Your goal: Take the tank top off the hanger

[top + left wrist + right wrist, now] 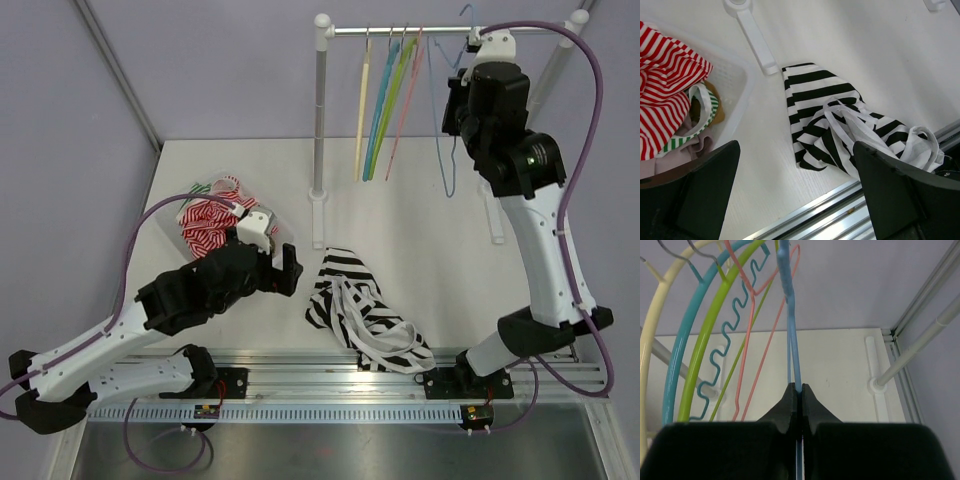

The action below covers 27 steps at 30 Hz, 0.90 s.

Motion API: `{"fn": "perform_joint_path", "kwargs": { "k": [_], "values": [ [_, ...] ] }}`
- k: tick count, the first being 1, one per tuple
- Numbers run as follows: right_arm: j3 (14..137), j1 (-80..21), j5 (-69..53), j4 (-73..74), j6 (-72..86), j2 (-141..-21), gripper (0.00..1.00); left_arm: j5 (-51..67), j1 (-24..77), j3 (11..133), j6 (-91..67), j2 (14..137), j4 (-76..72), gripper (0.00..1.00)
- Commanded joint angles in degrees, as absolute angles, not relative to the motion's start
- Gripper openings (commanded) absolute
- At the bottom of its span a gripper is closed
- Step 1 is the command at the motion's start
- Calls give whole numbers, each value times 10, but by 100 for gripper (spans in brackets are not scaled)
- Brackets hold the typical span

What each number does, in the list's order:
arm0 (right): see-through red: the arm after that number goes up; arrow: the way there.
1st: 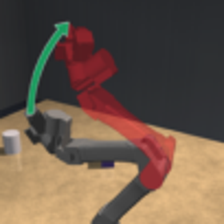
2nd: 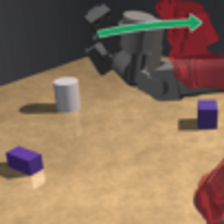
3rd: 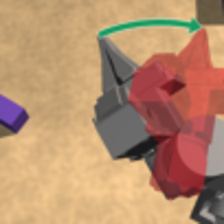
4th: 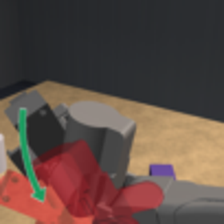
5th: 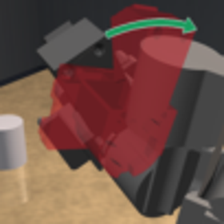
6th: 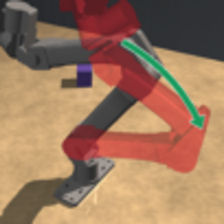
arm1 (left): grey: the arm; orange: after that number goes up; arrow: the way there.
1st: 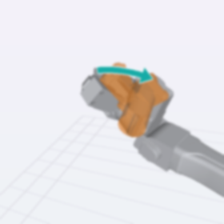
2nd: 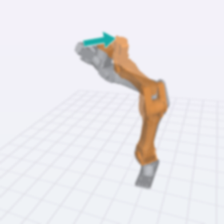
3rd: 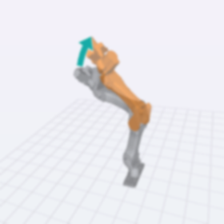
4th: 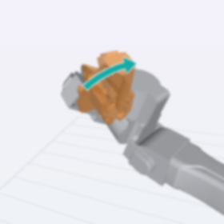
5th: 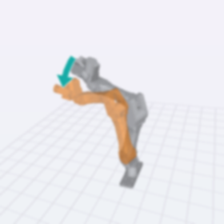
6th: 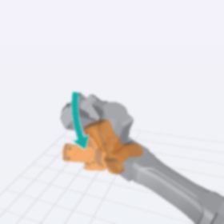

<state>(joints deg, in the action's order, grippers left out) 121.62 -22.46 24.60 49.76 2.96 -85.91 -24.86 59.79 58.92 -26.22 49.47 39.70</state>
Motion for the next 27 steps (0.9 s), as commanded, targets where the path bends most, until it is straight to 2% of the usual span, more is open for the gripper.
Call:
{"fn": "perform_joint_path", "kwargs": {
  "k": [1,4,11,19,24,27],
  "values": [
    [1303,-215,275,501,-9,-924,0,-289,602,607,-269,476,434,99],
    [1380,-194,261,518,-11,-989,0,-322,616,612,-263,471,436,99],
    [1410,-168,213,532,-4,-1064,0,-299,620,604,-250,473,406,99],
    [1341,-167,171,516,42,-1043,0,-265,621,615,-240,524,384,99],
    [1347,-167,158,531,41,-1041,0,-265,620,627,-242,564,384,99],
    [1325,-168,171,519,38,-1019,32,-244,624,621,-247,584,351,99]
  ]
}}
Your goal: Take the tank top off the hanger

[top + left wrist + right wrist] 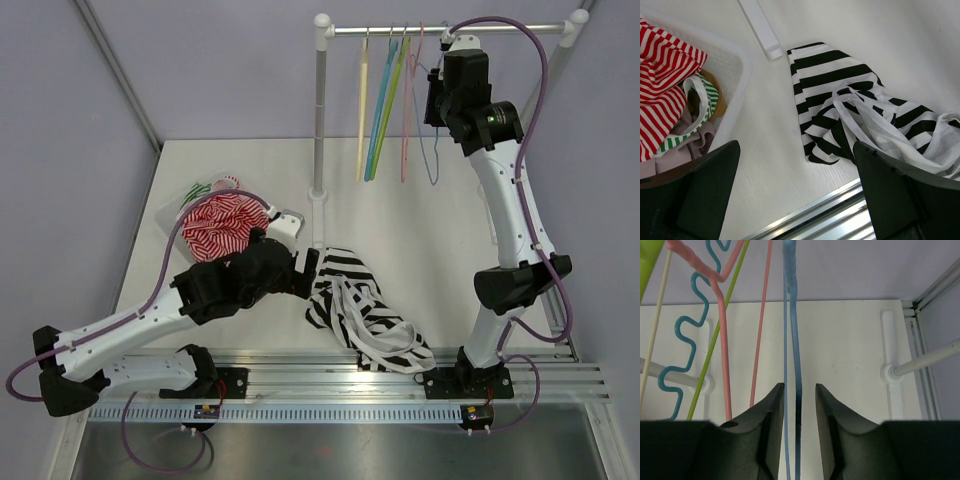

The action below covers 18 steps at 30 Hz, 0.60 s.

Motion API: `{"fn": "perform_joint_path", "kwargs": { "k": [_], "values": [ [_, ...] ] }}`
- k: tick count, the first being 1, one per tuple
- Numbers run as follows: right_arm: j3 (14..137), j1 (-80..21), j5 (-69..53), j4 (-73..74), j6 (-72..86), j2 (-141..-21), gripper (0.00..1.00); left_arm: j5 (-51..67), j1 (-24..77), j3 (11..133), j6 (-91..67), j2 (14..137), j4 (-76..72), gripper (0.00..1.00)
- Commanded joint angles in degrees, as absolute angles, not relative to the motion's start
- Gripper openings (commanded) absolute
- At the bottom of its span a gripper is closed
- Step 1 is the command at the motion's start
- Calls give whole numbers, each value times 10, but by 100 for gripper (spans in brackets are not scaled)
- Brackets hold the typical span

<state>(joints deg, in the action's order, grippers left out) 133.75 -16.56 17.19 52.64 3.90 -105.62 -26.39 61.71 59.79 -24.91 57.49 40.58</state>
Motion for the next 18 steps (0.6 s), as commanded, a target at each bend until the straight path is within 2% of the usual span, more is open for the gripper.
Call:
{"fn": "perform_joint_path", "kwargs": {
  "k": [1,2,3,6,8,9,14,18],
  "values": [
    [1309,-167,177,519,39,-1011,40,-242,631,619,-250,590,327,99],
    [1298,-167,183,508,38,-990,53,-236,636,615,-251,598,314,99],
    [1287,-167,196,505,39,-977,62,-236,642,610,-253,615,299,99],
    [1255,-168,224,497,38,-931,81,-231,671,599,-253,655,237,99],
    [1229,-168,232,496,40,-889,86,-235,693,598,-261,677,206,99],
    [1215,-167,236,494,40,-871,99,-236,701,597,-265,692,196,99],
    [1077,-168,201,460,64,-714,100,-215,731,607,-278,809,168,99],
    [964,-168,66,418,90,-599,100,-167,735,598,-286,881,153,99]
  ]
}}
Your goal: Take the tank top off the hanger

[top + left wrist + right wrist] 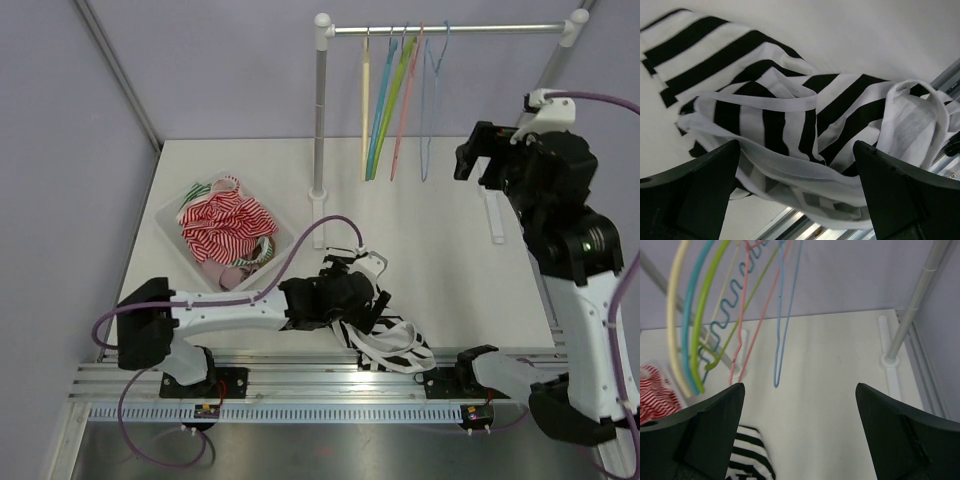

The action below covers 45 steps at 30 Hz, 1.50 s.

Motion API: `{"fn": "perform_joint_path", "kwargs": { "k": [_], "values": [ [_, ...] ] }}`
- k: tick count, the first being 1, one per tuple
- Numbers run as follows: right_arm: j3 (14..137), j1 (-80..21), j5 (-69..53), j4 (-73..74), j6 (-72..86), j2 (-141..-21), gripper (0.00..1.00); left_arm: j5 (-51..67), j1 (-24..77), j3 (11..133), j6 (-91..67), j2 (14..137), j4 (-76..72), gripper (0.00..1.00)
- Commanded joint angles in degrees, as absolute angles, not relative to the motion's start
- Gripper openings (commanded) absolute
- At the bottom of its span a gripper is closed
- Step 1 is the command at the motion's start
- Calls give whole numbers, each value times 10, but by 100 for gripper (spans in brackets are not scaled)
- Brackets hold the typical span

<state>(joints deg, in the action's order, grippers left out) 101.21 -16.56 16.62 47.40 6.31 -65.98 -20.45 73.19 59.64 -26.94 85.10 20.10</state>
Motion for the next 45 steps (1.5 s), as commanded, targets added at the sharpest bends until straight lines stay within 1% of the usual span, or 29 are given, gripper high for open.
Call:
{"fn": "perform_joint_path", "kwargs": {
  "k": [1,2,4,7,8,10,11,13,14,15,16,18,19,25,26,29,33,35,38,40,41,42,44,45],
  "values": [
    [928,-167,44,399,97,-565,99,-150,737,595,-295,891,144,99],
    [914,-168,3,391,102,-552,100,-143,737,589,-301,915,141,99],
    [889,-168,-34,378,114,-529,99,-115,740,582,-317,939,121,99],
    [863,-167,-90,360,121,-512,99,-80,743,577,-324,1015,78,99],
    [856,-167,-117,356,121,-508,99,-78,743,593,-326,1062,79,99],
    [839,-167,-133,352,118,-498,100,-74,746,613,-330,1105,92,95],
    [835,-167,-138,352,115,-495,99,-73,748,618,-333,1117,95,89],
    [824,-167,-138,356,106,-485,99,-79,751,619,-344,1127,93,40],
    [821,-167,-131,358,102,-482,99,-89,751,618,-347,1120,96,24],
    [814,-167,-127,361,96,-477,99,-100,752,617,-348,1110,108,14],
    [809,-167,-121,362,93,-467,100,-134,753,618,-348,1086,119,0],
    [793,-168,-102,362,90,-452,99,-176,752,620,-349,1053,165,0],
    [788,-167,-94,361,90,-435,100,-224,752,626,-349,1013,182,0],
    [759,-167,-61,334,105,-378,100,-378,733,635,-354,859,291,0],
    [755,-167,-58,330,106,-372,99,-391,726,640,-356,813,303,0],
    [749,-167,-48,323,104,-359,100,-434,694,653,-359,733,371,0],
    [751,-167,-31,323,92,-353,100,-463,623,699,-353,653,444,0],
    [751,-167,-20,322,91,-353,100,-468,596,722,-343,629,462,0],
    [739,-167,-18,305,93,-352,100,-448,528,772,-308,607,479,0],
    [735,-167,-22,296,94,-356,100,-417,462,800,-280,611,481,0],
    [737,-167,-27,295,94,-358,99,-397,436,810,-272,617,485,0],
    [739,-168,-30,294,93,-363,99,-350,384,823,-259,625,490,0],
    [744,-168,-37,292,93,-366,100,-305,332,853,-249,651,501,0],
    [744,-167,-42,288,93,-370,100,-259,280,867,-244,670,504,0]
  ]
}}
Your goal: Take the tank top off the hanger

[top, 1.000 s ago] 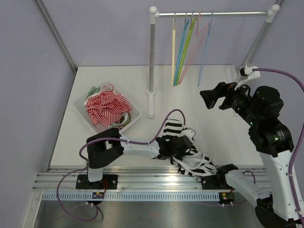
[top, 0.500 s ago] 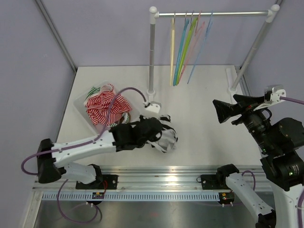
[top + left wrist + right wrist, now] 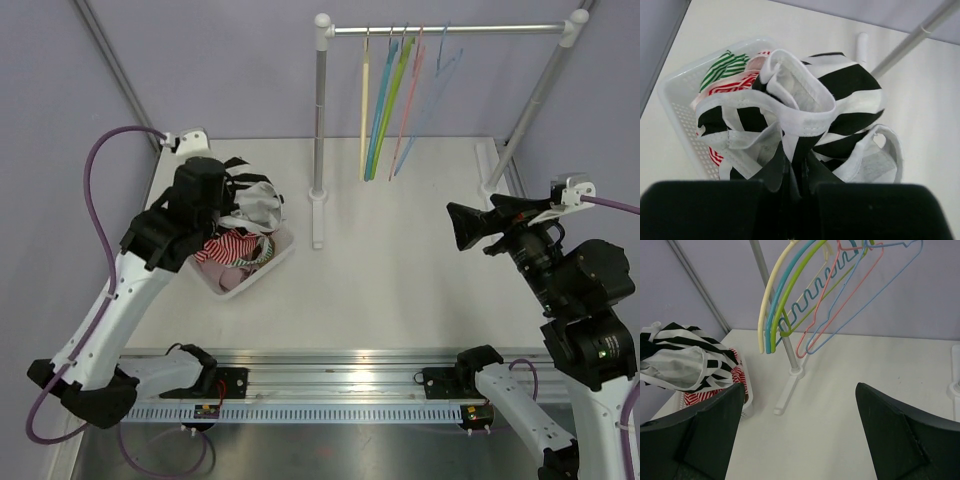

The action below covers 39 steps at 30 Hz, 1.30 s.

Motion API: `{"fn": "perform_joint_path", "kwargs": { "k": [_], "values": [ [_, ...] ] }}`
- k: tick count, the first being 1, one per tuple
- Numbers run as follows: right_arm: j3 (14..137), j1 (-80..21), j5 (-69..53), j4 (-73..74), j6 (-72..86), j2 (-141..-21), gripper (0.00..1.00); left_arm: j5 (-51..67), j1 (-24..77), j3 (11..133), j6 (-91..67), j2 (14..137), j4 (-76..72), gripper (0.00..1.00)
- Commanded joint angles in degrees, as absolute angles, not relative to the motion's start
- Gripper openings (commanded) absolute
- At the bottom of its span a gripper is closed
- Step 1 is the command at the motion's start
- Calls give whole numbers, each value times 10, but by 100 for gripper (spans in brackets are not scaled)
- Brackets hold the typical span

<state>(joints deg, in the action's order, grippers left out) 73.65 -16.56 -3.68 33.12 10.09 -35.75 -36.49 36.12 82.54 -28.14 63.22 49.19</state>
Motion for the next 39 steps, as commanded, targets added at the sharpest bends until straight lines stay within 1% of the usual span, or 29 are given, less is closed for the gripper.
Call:
{"fn": "perform_joint_path", "kwargs": {
  "k": [1,2,3,6,7,8,10,11,14,15,18,21,27,28,32,33,34,35,37,38,39],
  "values": [
    [744,-168,-42,287,93,-370,99,-234,255,874,-240,670,506,0],
    [742,-167,-47,284,93,-372,100,-213,210,881,-235,694,511,0],
    [740,-167,-48,280,92,-374,99,-189,190,888,-235,707,517,0],
    [734,-167,-47,273,88,-378,100,-178,128,913,-239,775,534,0],
    [733,-167,-43,273,88,-381,99,-174,111,930,-242,819,553,0],
    [734,-167,-43,273,87,-384,100,-196,90,941,-241,848,562,0],
    [733,-168,-47,275,88,-392,99,-238,80,966,-242,904,586,0],
    [733,-167,-51,277,88,-395,99,-249,76,992,-236,968,602,0],
    [728,-167,-63,277,93,-399,99,-234,76,1020,-229,1057,621,0],
    [726,-167,-71,275,94,-398,100,-233,76,1021,-229,1106,622,0],
    [724,-167,-76,280,97,-395,100,-236,76,1013,-234,1179,621,0],
    [722,-167,-90,284,99,-386,99,-229,76,987,-242,1202,604,0],
    [713,-167,-96,294,100,-367,100,-237,74,971,-264,1195,587,0],
    [713,-167,-96,296,100,-366,99,-239,74,972,-267,1187,588,3],
    [714,-167,-96,302,98,-361,99,-243,67,979,-279,1145,592,22],
    [715,-168,-96,305,98,-361,99,-243,65,981,-280,1134,594,23],
    [719,-167,-97,310,98,-362,100,-244,61,985,-284,1122,598,28],
    [722,-167,-98,313,98,-366,99,-243,58,992,-285,1101,600,41],
    [726,-168,-103,317,98,-369,99,-242,52,1003,-287,1081,609,56],
    [727,-167,-103,320,97,-373,99,-243,50,1013,-286,1064,611,65],
    [729,-167,-102,323,97,-374,99,-243,48,1019,-285,1055,615,68]
  ]
}}
